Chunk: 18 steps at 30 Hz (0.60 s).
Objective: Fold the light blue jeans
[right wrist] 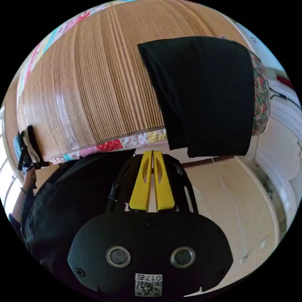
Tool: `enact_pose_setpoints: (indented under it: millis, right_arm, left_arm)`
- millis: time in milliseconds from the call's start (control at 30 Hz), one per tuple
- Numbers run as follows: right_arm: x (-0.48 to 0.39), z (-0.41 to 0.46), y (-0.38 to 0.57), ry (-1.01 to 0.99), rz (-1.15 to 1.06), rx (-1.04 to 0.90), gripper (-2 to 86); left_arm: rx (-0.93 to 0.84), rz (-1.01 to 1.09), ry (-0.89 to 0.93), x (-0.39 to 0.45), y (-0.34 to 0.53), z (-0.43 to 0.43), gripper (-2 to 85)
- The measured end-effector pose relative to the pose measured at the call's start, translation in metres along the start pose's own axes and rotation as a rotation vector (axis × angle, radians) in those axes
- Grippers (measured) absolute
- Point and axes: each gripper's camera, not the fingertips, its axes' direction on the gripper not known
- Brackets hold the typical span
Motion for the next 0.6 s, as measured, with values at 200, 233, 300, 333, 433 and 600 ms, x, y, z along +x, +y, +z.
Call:
enact_pose_setpoints:
  millis: [200, 233, 300, 333, 433, 600]
  right_arm:
    - [-0.181, -0.080, -0.076, 0.125, -0.694, -0.051, 0.4]
    - [-0.198, -0.087, -0.080, 0.152, -0.734, -0.067, 0.4]
    - [-0.266, -0.108, -0.090, 0.239, -0.868, -0.132, 0.4]
    - [-0.283, -0.112, -0.092, 0.253, -0.895, -0.140, 0.4]
    - [-0.366, -0.131, -0.094, 0.284, -0.985, -0.067, 0.4]
    - [-0.472, -0.154, -0.070, 0.112, -1.092, 0.173, 0.4]
  left_arm:
    - [0.578, -0.176, 0.810, -0.139, 0.125, -0.009, -0.8]
    - [0.688, -0.231, 0.930, -0.156, 0.149, 0.005, -0.7]
    - [0.857, -0.280, 1.026, -0.170, 0.182, 0.024, -0.4]
    - [0.922, -0.299, 1.044, -0.177, 0.198, 0.033, -0.1]
    - [1.090, -0.321, 1.043, -0.209, 0.237, 0.021, 4.0]
    - [1.364, -0.416, 0.913, -0.242, 0.317, -0.016, 9.3]
